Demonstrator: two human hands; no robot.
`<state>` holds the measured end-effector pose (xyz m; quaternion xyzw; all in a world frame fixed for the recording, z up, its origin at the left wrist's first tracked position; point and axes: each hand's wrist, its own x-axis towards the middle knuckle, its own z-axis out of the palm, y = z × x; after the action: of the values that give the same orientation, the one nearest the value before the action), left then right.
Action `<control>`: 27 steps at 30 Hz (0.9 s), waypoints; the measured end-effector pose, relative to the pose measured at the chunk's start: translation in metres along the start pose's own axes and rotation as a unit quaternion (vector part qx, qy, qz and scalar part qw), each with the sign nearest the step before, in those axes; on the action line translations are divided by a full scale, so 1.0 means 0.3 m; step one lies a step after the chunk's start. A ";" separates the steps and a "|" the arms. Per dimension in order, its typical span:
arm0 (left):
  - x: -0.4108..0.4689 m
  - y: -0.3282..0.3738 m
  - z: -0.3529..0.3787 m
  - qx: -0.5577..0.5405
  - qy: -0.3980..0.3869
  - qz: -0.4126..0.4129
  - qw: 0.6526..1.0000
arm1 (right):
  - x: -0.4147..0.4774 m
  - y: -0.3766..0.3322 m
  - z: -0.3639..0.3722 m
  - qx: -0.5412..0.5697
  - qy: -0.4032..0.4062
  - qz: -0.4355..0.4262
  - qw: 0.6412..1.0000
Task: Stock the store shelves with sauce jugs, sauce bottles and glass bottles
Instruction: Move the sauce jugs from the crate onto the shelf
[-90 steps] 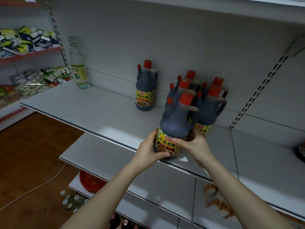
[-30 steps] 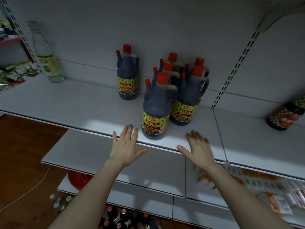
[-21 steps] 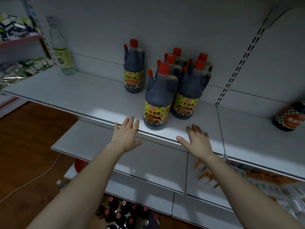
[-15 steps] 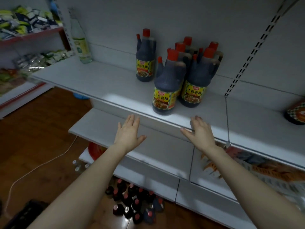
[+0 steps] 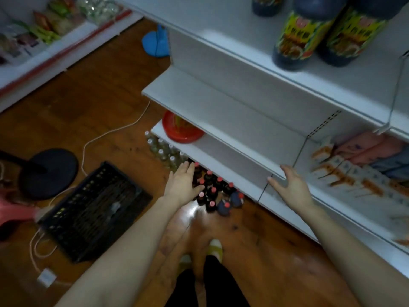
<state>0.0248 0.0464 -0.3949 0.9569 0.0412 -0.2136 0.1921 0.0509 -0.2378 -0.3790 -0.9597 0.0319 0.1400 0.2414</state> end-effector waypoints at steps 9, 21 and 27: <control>-0.250 -0.257 0.112 -0.042 -0.048 -0.035 0.997 | -0.212 -0.107 0.269 -0.023 -0.077 0.035 0.996; -0.406 -0.490 0.151 -0.078 -0.038 -0.110 0.990 | -0.265 -0.327 0.386 -0.042 -0.134 -0.035 0.989; -0.398 -0.434 0.239 -0.082 -0.049 -0.115 0.989 | -0.263 -0.225 0.369 -0.049 -0.143 -0.031 0.988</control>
<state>-0.1324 0.1392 -0.4496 0.9150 0.1588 -0.2771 0.2463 -0.0442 -0.1266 -0.4194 -0.9410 -0.0400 0.2696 0.2005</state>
